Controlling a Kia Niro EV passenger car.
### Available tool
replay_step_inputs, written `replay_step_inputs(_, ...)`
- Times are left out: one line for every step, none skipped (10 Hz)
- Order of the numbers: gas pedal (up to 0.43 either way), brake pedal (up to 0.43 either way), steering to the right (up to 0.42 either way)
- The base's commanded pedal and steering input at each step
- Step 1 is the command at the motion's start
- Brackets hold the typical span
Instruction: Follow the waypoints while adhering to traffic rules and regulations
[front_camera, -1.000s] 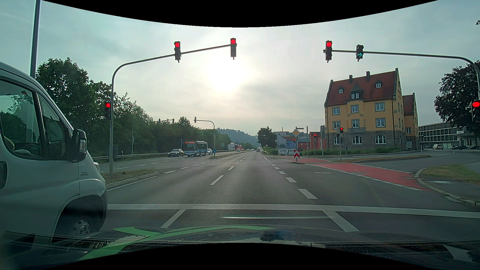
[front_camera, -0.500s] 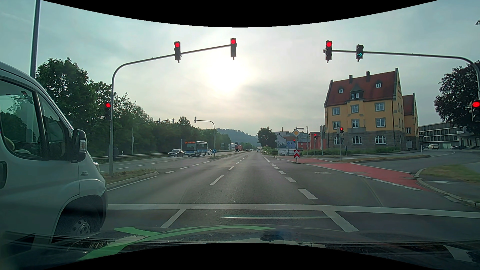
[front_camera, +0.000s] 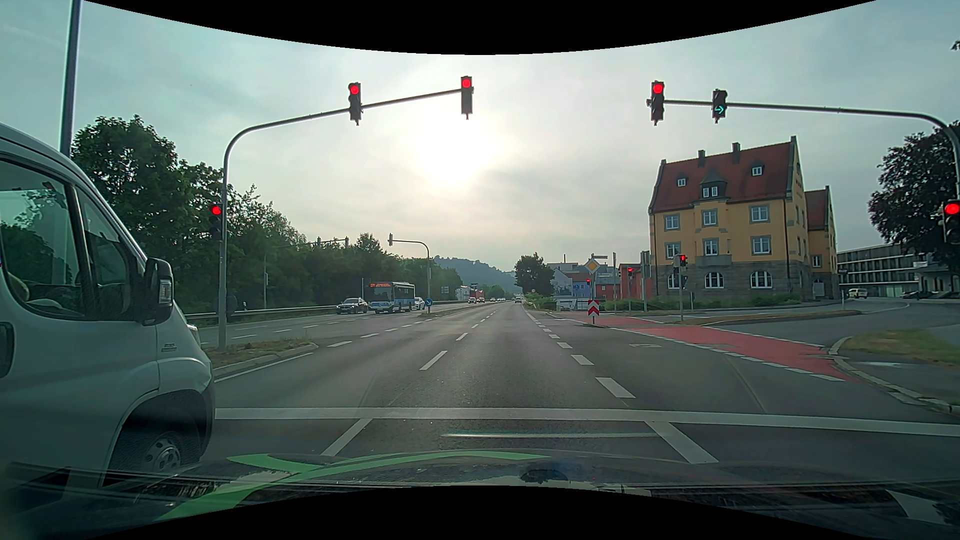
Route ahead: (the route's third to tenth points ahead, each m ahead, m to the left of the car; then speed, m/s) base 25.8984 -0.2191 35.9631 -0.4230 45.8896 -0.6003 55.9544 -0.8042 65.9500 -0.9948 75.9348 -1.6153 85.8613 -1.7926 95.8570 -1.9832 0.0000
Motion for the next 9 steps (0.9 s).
replay_step_inputs(0.0, 0.305, -0.014)
replay_step_inputs(0.0, 0.305, -0.014)
replay_step_inputs(0.0, 0.299, -0.014)
replay_step_inputs(0.0, 0.305, -0.014)
replay_step_inputs(0.0, 0.305, -0.014)
replay_step_inputs(0.0, 0.305, -0.014)
replay_step_inputs(0.0, 0.305, -0.014)
replay_step_inputs(0.0, 0.305, -0.014)
replay_step_inputs(0.0, 0.299, -0.014)
